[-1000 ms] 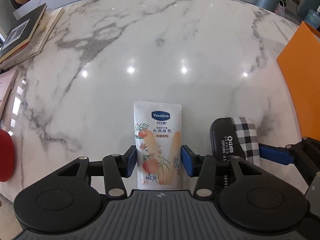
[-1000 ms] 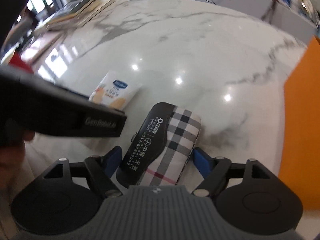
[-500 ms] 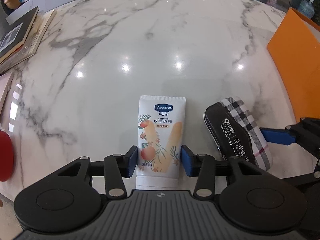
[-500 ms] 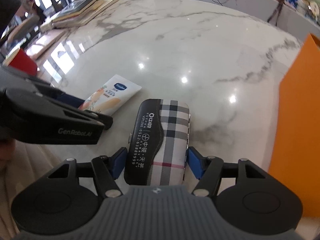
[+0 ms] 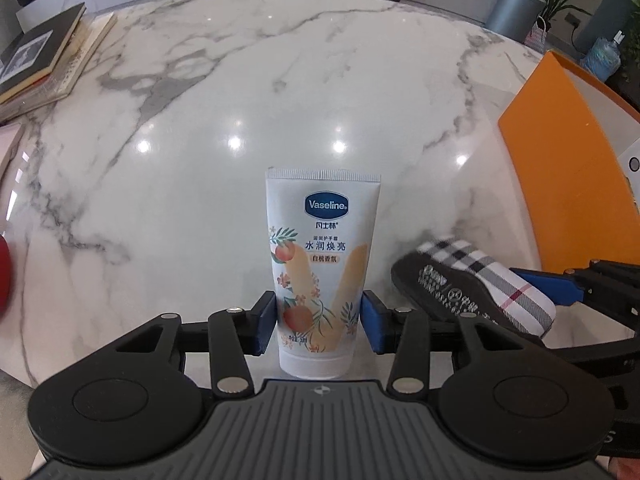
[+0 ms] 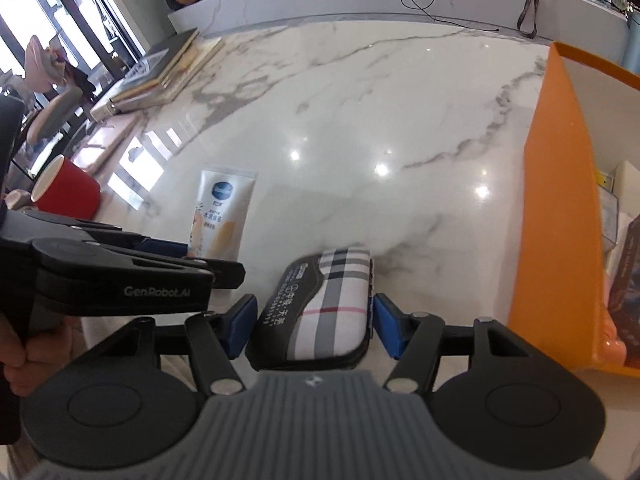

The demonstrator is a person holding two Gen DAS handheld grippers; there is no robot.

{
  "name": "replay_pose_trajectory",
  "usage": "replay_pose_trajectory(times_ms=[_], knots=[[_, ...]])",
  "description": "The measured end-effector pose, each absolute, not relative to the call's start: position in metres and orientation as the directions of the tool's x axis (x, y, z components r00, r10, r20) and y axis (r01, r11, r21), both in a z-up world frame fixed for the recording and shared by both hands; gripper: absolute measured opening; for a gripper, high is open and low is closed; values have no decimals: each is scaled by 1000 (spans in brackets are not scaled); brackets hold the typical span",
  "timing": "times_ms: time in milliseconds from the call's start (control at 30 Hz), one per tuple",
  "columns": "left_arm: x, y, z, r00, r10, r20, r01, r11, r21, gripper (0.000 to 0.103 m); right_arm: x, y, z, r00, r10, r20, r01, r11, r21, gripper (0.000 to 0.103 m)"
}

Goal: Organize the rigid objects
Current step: 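Grasp the plaid case with the right tool while the left tool grasps the Vaseline tube, then lift and carry the plaid case and Vaseline tube over the orange box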

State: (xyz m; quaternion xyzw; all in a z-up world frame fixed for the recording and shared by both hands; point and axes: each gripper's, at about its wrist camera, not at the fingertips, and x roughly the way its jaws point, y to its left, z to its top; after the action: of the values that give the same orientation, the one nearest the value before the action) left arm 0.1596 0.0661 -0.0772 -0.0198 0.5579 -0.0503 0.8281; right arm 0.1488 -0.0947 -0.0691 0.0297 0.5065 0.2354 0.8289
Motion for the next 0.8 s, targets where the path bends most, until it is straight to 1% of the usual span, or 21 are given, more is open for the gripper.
replay_pose_trajectory(times_ms=[33, 67, 100, 133, 233, 367, 500, 667, 800], knots=[[159, 65, -74, 377, -105, -920, 61, 994, -88, 51, 147, -97, -67, 385, 416, -824, -356, 890, 283, 29], [159, 64, -72, 383, -105, -918, 61, 994, -89, 51, 146, -100, -64, 399, 414, -818, -353, 893, 280, 18], [158, 62, -69, 388, -107, -915, 65, 994, -89, 51, 148, -103, -63, 368, 451, -813, -351, 877, 328, 18], [157, 60, -67, 391, -108, -914, 70, 994, -88, 51, 148, -107, -62, 355, 467, -810, -337, 872, 355, 14], [157, 52, -60, 397, -100, -912, 83, 994, -73, 51, 143, -106, -62, 368, 440, -819, -347, 882, 318, 13], [155, 48, -61, 382, -84, -920, 88, 995, -55, 51, 139, -111, -63, 359, 462, -811, -340, 874, 347, 12], [152, 47, -69, 358, -86, -930, 64, 996, -67, 51, 134, -116, -62, 356, 477, -804, -335, 868, 366, 11], [152, 44, -73, 353, -84, -932, 57, 996, -69, 51, 123, -105, -54, 376, 428, -822, -416, 871, 263, 11], [150, 44, -73, 354, -98, -930, 61, 995, -82, 51, 120, -96, -55, 351, 451, -821, -452, 849, 273, 11]])
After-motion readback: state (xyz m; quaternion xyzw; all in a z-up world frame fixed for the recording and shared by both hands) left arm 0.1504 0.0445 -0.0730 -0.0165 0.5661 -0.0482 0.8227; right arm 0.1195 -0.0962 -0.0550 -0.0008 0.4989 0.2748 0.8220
